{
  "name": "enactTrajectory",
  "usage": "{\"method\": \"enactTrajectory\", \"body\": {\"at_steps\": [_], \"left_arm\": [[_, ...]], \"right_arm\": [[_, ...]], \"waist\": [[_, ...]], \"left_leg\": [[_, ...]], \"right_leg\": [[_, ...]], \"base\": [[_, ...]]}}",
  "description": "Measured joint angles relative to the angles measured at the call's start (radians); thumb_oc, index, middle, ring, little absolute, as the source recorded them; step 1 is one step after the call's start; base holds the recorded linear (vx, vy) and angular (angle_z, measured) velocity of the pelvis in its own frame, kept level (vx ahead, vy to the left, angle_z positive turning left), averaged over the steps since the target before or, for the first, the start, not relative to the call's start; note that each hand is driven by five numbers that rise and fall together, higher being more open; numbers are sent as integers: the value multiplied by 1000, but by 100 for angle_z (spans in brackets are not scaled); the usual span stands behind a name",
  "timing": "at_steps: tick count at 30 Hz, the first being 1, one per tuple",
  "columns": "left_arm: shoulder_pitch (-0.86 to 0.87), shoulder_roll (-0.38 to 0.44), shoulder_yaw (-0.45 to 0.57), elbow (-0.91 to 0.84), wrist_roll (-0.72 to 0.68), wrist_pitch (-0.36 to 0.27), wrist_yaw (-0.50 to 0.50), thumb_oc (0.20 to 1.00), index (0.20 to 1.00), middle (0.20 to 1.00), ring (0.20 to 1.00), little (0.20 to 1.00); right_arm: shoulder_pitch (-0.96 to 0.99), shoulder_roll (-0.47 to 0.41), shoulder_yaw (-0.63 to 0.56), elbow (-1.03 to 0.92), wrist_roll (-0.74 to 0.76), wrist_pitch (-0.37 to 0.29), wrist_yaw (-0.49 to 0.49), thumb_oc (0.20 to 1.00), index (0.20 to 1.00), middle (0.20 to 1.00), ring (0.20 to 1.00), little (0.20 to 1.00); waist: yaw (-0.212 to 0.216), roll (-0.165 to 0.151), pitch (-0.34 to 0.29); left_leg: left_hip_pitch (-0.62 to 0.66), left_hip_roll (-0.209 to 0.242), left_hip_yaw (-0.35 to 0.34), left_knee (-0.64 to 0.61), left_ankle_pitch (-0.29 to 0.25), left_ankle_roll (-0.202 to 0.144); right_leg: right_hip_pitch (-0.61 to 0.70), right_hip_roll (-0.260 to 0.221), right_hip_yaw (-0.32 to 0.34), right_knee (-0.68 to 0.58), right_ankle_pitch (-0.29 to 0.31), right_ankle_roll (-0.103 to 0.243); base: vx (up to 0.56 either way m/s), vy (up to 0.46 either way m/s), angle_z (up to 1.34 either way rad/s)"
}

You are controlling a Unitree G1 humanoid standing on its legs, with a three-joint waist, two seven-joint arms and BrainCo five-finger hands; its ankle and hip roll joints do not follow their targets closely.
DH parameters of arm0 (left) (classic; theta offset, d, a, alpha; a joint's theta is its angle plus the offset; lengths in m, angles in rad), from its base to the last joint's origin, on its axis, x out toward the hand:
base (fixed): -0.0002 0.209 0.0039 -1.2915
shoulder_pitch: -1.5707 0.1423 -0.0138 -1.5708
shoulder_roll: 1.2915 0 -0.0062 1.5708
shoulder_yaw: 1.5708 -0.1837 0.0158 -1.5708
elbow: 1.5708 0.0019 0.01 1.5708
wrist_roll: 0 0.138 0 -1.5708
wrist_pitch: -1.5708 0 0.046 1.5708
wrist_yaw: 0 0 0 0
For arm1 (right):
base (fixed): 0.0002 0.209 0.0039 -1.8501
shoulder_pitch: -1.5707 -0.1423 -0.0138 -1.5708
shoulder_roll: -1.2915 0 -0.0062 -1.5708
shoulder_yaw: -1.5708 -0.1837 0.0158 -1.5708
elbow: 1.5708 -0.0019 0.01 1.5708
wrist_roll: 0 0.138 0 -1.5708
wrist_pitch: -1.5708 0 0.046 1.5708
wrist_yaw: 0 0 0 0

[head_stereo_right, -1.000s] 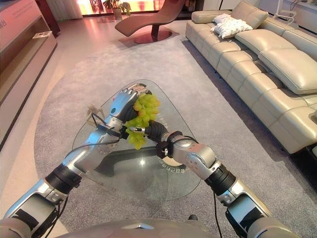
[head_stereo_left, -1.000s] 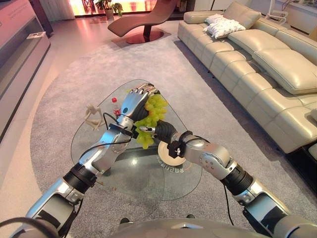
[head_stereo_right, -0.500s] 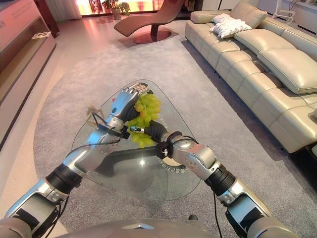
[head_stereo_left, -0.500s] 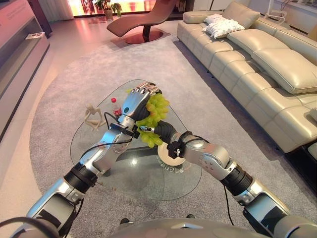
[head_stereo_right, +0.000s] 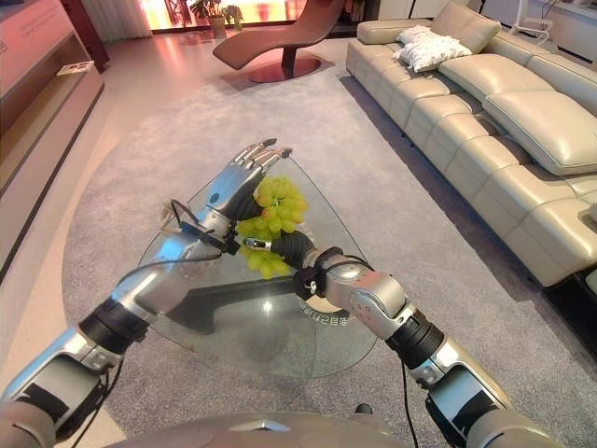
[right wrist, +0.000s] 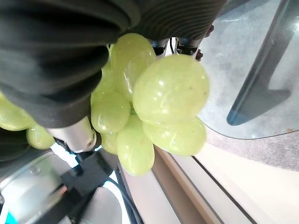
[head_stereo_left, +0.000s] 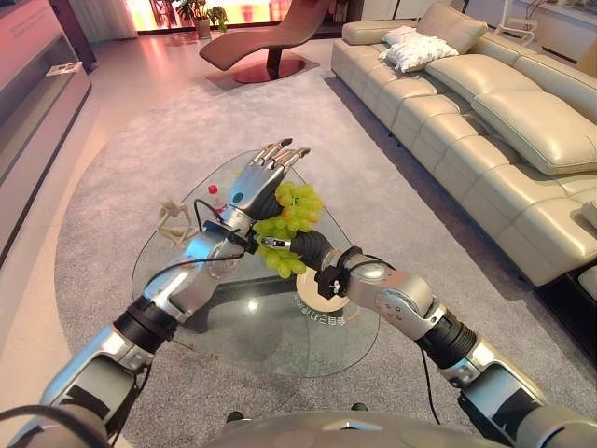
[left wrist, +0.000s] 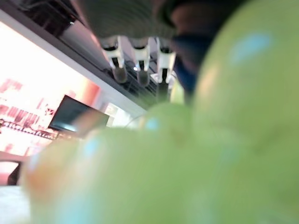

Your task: Pick up fruits into the plate

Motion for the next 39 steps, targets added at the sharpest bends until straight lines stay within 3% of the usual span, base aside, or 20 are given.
{"method": "enactTrajectory", "body": {"at_steps": [4, 11, 16, 20, 24, 31, 37, 39], "left_arm": [[-29, 45, -1, 0, 2, -24, -90, 1000, 1000, 1000, 1000, 1000], [-67, 150, -14, 5, 43, -27, -367, 1000, 1000, 1000, 1000, 1000], [-59, 242, -123, 7, 138, -5, -698, 1000, 1000, 1000, 1000, 1000], [-57, 274, -126, 11, 169, 16, -888, 1000, 1000, 1000, 1000, 1000], [-57, 290, -126, 26, 174, 23, -1017, 1000, 1000, 1000, 1000, 1000], [17, 271, -102, 36, 11, 144, -1030, 1000, 1000, 1000, 1000, 1000], [148, 174, 11, 78, -169, 241, -885, 1000, 1000, 1000, 1000, 1000], [210, 103, 62, 144, -248, 282, -777, 1000, 1000, 1000, 1000, 1000]], "right_arm": [[11, -2, 0, -1, 0, 0, 15, 200, 200, 200, 200, 200], [53, -71, 0, -2, 0, 2, 28, 200, 200, 200, 200, 200], [53, -144, -106, -2, 1, -1, -3, 200, 200, 200, 200, 200], [50, -167, -137, -2, 2, -2, -26, 200, 200, 200, 200, 200], [48, -172, -144, -2, 4, -4, -45, 200, 200, 200, 200, 200], [61, -189, -161, 0, 1, -12, -59, 200, 200, 200, 200, 200], [133, -188, -231, 42, -50, -43, -37, 200, 200, 200, 200, 200], [171, -186, -265, 106, -94, -79, -27, 200, 200, 200, 200, 200]], "waist": [[-3, 11, 1], [-5, 61, -8], [-3, 76, -12], [-2, 80, -10], [-2, 89, -5], [0, 103, 9], [10, 101, 31], [13, 98, 47]], "left_leg": [[0, 0, 0, 0, 0, 0], [-5, 0, 0, -1, -1, 1], [-15, -1, -2, 0, -1, 0], [-19, -1, -4, 0, -1, 0], [-26, -1, -8, 0, -1, 0], [-32, -1, -9, 0, -1, 0], [-46, -1, -13, 0, -1, 0], [-51, -2, -22, 0, -1, 0]], "right_leg": [[0, 0, 0, 0, 0, 0], [-2, -1, -1, -1, 0, 0], [-12, 0, -3, -1, 0, 0], [-16, 0, -3, -1, 0, 0], [-19, 0, -9, -1, 0, 0], [-23, 0, -11, -1, -1, 1], [-36, 0, -12, -1, -1, 1], [-38, 1, -15, -1, -1, 1]], "base": [[0, 0, 0], [-9, 15, 0], [0, 0, 0], [0, 0, 0], [-2, 4, 2], [-1, 1, 0], [-6, 0, 1], [-69, -12, 5]]}}
